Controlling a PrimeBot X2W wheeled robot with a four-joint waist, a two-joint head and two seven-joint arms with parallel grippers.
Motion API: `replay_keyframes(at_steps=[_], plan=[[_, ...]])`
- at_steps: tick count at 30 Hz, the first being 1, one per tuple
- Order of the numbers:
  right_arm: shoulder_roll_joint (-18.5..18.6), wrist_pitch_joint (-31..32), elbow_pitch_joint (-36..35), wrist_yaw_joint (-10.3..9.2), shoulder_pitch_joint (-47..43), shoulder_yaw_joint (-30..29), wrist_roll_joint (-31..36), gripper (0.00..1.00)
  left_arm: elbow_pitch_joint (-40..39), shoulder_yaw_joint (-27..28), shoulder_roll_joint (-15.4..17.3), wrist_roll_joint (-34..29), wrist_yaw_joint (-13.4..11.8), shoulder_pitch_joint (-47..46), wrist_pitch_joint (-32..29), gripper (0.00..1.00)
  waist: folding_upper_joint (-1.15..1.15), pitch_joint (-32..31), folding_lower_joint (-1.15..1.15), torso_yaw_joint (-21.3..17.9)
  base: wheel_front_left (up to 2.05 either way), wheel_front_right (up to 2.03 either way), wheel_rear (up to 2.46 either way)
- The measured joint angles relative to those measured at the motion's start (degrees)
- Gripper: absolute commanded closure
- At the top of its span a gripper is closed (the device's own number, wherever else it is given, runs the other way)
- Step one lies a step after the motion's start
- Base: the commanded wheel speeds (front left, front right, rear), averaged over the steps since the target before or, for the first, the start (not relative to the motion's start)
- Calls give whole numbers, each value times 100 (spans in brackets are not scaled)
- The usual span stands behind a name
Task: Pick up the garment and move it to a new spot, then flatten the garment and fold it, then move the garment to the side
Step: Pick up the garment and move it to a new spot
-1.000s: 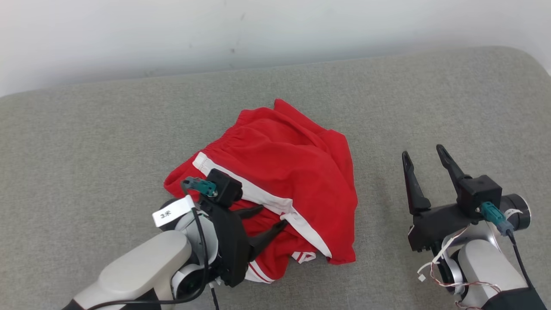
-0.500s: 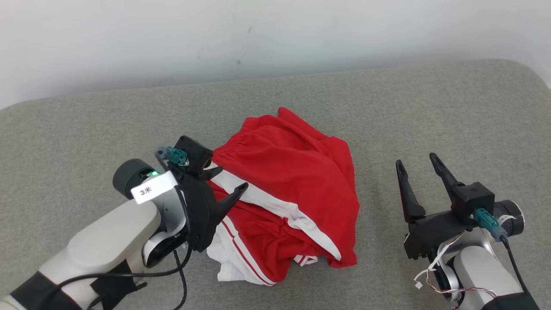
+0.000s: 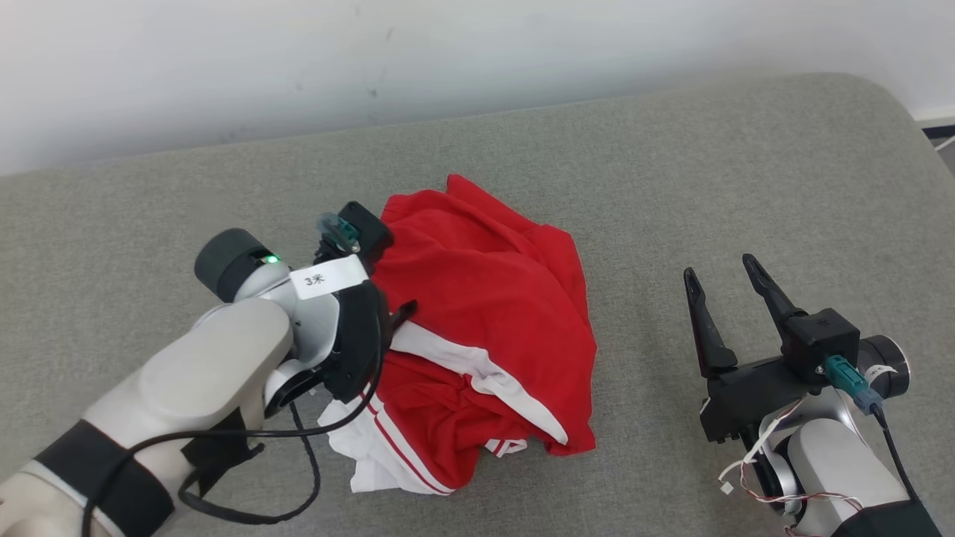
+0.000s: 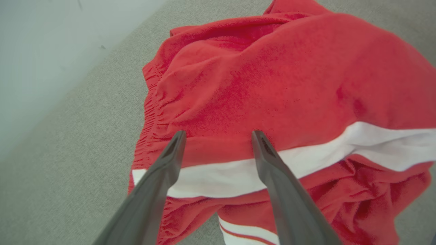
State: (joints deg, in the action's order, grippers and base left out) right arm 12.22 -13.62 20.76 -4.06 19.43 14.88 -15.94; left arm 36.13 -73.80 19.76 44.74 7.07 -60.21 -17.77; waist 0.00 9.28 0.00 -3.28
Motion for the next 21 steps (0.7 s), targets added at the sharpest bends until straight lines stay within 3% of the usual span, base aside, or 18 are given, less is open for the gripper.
replay_keyframes(at_steps=[10, 12, 21], plan=[[-5, -1, -13, -4, 13, 5, 7, 0, 452, -36, -308, 67, 7, 116, -296, 1, 0, 101, 0, -138, 0, 0, 0], [-2, -1, -18, -4, 13, -11, 7, 0, 500, -54, -337, 66, 8, 138, -296, 100, 0, 111, 0, -141, 0, 0, 0], [52, -1, -24, -31, 5, -76, 7, 0, 391, -76, -369, -3, 8, 110, -177, 100, 0, 116, 0, -30, 0, 0, 0]])
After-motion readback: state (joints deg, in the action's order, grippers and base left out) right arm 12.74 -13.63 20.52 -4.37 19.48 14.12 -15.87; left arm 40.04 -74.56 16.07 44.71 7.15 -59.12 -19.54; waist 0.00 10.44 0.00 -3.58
